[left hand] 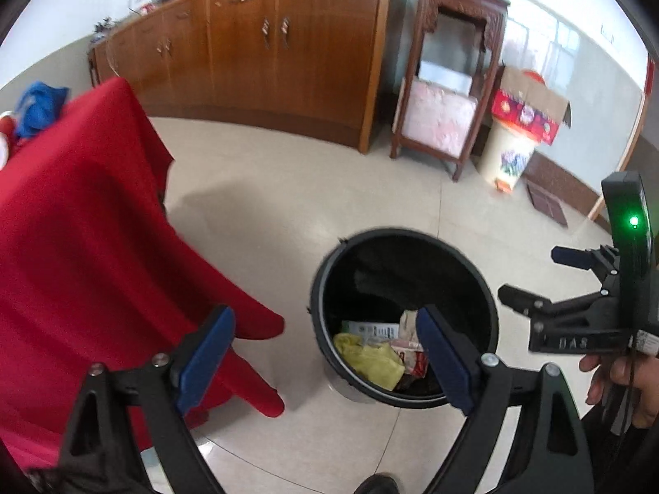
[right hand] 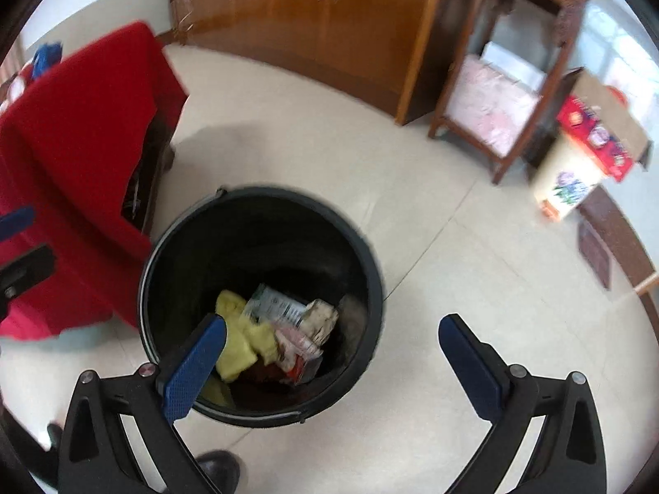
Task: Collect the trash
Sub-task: 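Move both tools back over the red table toward remaining items, then grasp the blue towel with right tool while left tool grasps plastic bag, then carry blue towel and plastic bag over the black bucket and release both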
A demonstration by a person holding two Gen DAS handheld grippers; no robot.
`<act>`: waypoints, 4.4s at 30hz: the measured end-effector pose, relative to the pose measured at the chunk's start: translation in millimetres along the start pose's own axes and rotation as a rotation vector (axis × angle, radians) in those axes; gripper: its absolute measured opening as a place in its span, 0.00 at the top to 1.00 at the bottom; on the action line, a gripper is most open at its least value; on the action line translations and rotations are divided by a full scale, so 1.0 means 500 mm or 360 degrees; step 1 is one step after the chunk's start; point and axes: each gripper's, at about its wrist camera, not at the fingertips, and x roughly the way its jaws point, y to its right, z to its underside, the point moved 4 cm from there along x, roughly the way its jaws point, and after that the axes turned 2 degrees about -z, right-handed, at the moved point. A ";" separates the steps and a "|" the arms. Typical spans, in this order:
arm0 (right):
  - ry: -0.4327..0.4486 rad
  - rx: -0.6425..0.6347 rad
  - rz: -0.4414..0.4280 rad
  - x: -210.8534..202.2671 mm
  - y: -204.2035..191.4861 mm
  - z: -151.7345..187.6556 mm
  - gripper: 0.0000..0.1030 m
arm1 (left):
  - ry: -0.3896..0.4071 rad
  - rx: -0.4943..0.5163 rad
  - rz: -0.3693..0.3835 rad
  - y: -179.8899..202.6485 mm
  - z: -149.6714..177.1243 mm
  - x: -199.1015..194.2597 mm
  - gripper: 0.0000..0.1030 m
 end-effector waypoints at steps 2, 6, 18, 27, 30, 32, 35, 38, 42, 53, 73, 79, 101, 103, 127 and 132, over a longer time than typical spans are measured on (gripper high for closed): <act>0.0077 0.0052 0.0034 -0.031 0.003 -0.009 0.00 | 0.0039 -0.0035 -0.0028 -0.020 -0.001 -0.028 0.10; 0.0170 0.0129 0.0033 -0.078 -0.008 -0.020 0.00 | 0.0103 -0.0134 -0.0073 -0.066 -0.002 -0.070 0.10; 0.0335 0.0087 -0.0164 -0.168 -0.152 -0.092 0.00 | 0.0340 -0.0328 -0.0293 -0.193 -0.024 -0.179 0.09; 0.0469 -0.0112 -0.0343 -0.227 -0.321 -0.171 0.00 | 0.0470 -0.0427 -0.0542 -0.317 -0.008 -0.263 0.09; 0.0508 -0.0181 -0.0393 -0.244 -0.381 -0.193 0.00 | 0.0488 -0.0466 -0.0610 -0.356 0.000 -0.285 0.09; 0.0526 -0.0220 -0.0421 -0.251 -0.417 -0.205 0.00 | 0.0491 -0.0504 -0.0662 -0.390 0.008 -0.296 0.09; 0.0540 -0.0276 -0.0468 -0.258 -0.467 -0.220 0.00 | 0.0499 -0.0546 -0.0725 -0.430 0.021 -0.312 0.09; 0.0565 -0.0324 -0.0496 -0.263 -0.515 -0.236 0.00 | 0.0505 -0.0591 -0.0789 -0.475 0.035 -0.329 0.09; 0.0583 -0.0388 -0.0553 -0.269 -0.580 -0.256 0.00 | 0.0513 -0.0621 -0.0859 -0.524 0.044 -0.349 0.09; 0.0599 -0.0524 -0.0601 -0.258 -0.709 -0.358 0.00 | 0.0483 -0.0688 -0.0976 -0.685 0.016 -0.356 0.09; 0.0408 -0.0638 -0.0575 -0.067 -0.838 -0.564 0.00 | 0.0254 -0.0731 -0.0968 -0.844 -0.090 -0.205 0.09; 0.0340 -0.0693 -0.0594 -0.030 -0.865 -0.582 0.08 | 0.0147 -0.0719 -0.0922 -0.851 -0.114 -0.166 0.09; 0.0288 -0.0651 -0.0672 -0.026 -0.841 -0.576 0.79 | 0.0193 -0.0797 -0.0725 -0.844 -0.128 -0.163 0.52; 0.0307 -0.0638 -0.0680 -0.037 -0.836 -0.571 0.79 | 0.0224 -0.0786 -0.0732 -0.840 -0.128 -0.175 0.53; 0.0512 -0.0498 -0.0691 -0.248 -0.691 -0.433 0.81 | 0.0426 -0.0553 -0.0686 -0.627 -0.091 -0.309 0.54; 0.0537 -0.0461 -0.0667 -0.289 -0.645 -0.392 0.81 | 0.0435 -0.0495 -0.0638 -0.566 -0.086 -0.320 0.54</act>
